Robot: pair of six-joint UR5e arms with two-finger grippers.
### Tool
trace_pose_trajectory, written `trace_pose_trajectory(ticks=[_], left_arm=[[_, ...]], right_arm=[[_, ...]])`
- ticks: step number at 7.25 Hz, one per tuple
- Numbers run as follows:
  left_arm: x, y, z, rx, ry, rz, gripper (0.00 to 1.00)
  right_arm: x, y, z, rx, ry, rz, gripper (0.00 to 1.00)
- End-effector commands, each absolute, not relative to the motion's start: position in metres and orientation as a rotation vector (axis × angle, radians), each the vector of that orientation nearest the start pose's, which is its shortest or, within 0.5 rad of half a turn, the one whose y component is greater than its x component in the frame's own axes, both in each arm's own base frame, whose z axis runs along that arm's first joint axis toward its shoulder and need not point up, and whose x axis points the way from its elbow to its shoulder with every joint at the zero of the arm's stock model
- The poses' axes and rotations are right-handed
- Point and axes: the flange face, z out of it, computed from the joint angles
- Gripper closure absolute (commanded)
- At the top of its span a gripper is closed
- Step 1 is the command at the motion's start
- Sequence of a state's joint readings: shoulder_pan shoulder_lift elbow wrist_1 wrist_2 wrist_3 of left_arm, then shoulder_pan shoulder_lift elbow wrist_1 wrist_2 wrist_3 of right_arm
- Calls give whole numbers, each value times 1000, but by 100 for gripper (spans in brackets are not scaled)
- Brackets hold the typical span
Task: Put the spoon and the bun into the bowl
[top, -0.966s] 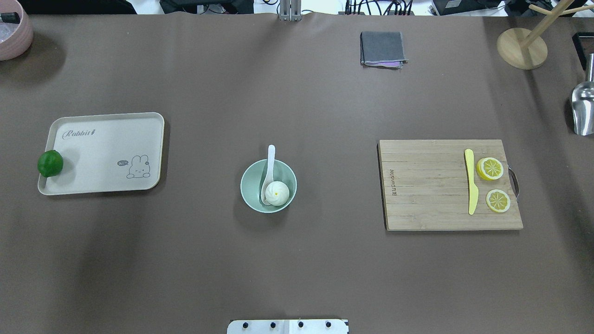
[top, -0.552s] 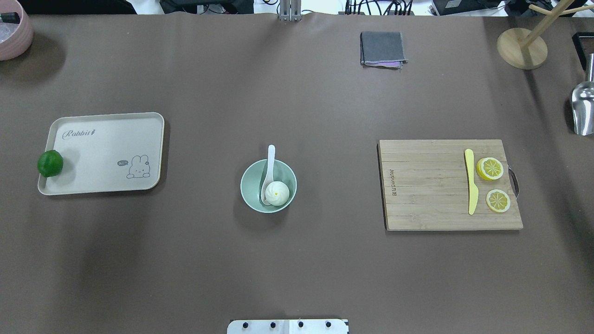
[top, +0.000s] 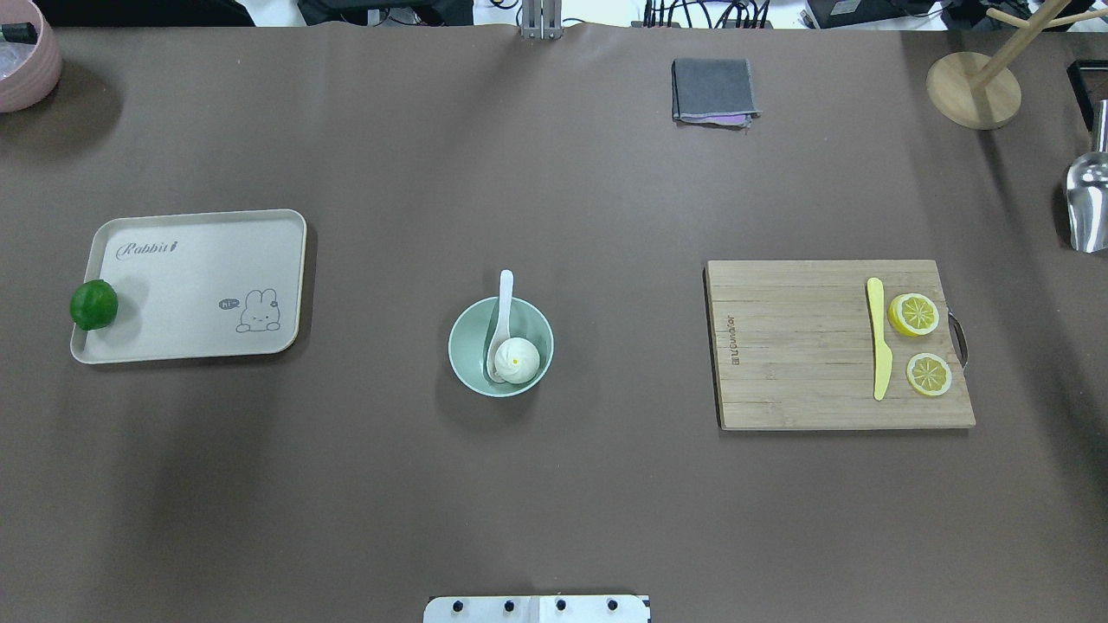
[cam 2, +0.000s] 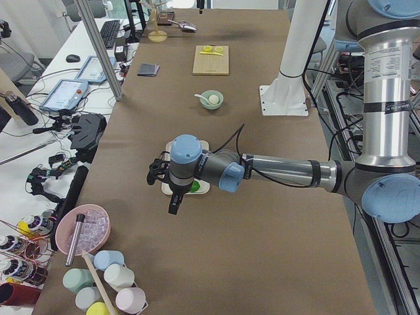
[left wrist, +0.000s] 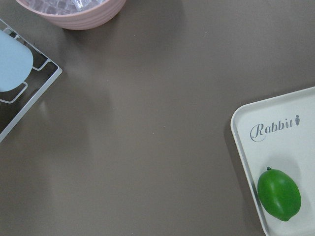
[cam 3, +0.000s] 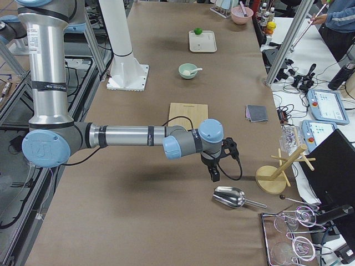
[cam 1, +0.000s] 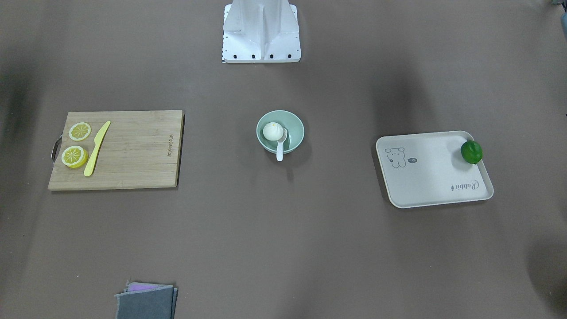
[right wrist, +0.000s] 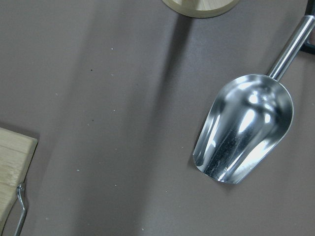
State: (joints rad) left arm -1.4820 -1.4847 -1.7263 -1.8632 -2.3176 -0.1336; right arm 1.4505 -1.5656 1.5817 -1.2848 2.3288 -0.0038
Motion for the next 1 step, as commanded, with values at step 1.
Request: trace_pose_trajectory(ticks=[1], left_arm=[[-27,-474,595,257,766,84,2]], right_arm=[[0,-517,615,251,-781,-244,0]])
